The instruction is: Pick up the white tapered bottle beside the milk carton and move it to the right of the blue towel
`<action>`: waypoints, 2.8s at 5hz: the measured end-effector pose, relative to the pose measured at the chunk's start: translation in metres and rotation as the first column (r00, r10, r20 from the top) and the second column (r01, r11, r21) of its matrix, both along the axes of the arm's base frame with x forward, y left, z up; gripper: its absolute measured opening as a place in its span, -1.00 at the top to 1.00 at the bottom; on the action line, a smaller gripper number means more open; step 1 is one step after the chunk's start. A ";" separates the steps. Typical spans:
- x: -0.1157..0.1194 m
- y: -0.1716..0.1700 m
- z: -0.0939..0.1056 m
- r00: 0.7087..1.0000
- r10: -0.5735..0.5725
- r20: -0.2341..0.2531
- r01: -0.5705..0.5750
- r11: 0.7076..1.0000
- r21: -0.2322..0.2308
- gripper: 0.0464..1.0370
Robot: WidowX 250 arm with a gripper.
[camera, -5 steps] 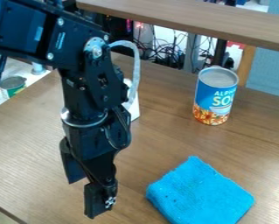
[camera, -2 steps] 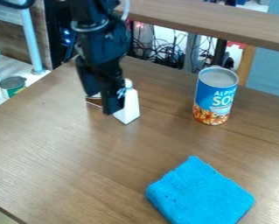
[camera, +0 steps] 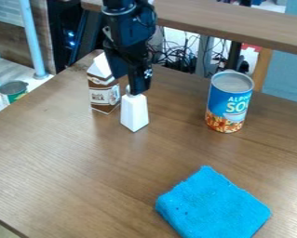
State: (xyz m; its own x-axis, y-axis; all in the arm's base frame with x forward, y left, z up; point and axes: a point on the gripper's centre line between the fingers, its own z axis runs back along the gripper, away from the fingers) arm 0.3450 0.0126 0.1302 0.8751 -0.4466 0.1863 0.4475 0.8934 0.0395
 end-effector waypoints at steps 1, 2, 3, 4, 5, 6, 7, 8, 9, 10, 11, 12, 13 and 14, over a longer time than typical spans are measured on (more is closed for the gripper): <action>0.014 0.011 -0.004 1.000 0.019 0.014 -0.020 0.999 0.034 -0.93; 0.021 0.018 -0.013 0.999 0.038 0.018 -0.039 0.998 0.048 -0.93; 0.028 0.019 -0.018 0.998 0.038 0.042 -0.040 0.998 0.049 -0.93; 0.034 0.016 -0.027 0.996 0.051 0.069 -0.052 0.998 0.023 -0.93; 0.036 0.014 -0.042 0.994 0.100 0.041 -0.099 0.995 -0.017 -0.93; 0.042 0.023 -0.047 0.989 0.147 0.030 -0.146 0.988 -0.050 -0.93; 0.045 0.027 -0.056 0.986 0.163 0.032 -0.161 0.986 -0.035 -0.86; 0.042 0.029 -0.065 0.982 0.183 0.036 -0.183 0.983 -0.022 -0.32; 0.041 0.028 -0.067 0.978 0.206 0.045 -0.204 0.978 -0.036 -0.20; 0.036 0.027 -0.066 0.976 0.212 0.054 -0.210 0.977 -0.041 -0.20; 0.027 0.024 -0.061 0.975 0.218 0.042 -0.216 0.975 -0.055 -0.20; 0.023 0.015 -0.012 0.964 0.232 0.129 -0.217 0.969 -0.120 -0.20; 0.013 0.006 0.023 0.959 0.226 0.171 -0.197 0.965 -0.171 -0.20; -0.010 -0.007 0.044 0.965 0.195 0.176 -0.159 0.967 -0.201 -0.20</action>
State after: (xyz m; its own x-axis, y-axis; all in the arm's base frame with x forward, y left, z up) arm 0.3352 0.0057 0.1740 0.8764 -0.2302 0.4231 0.2817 0.9574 -0.0627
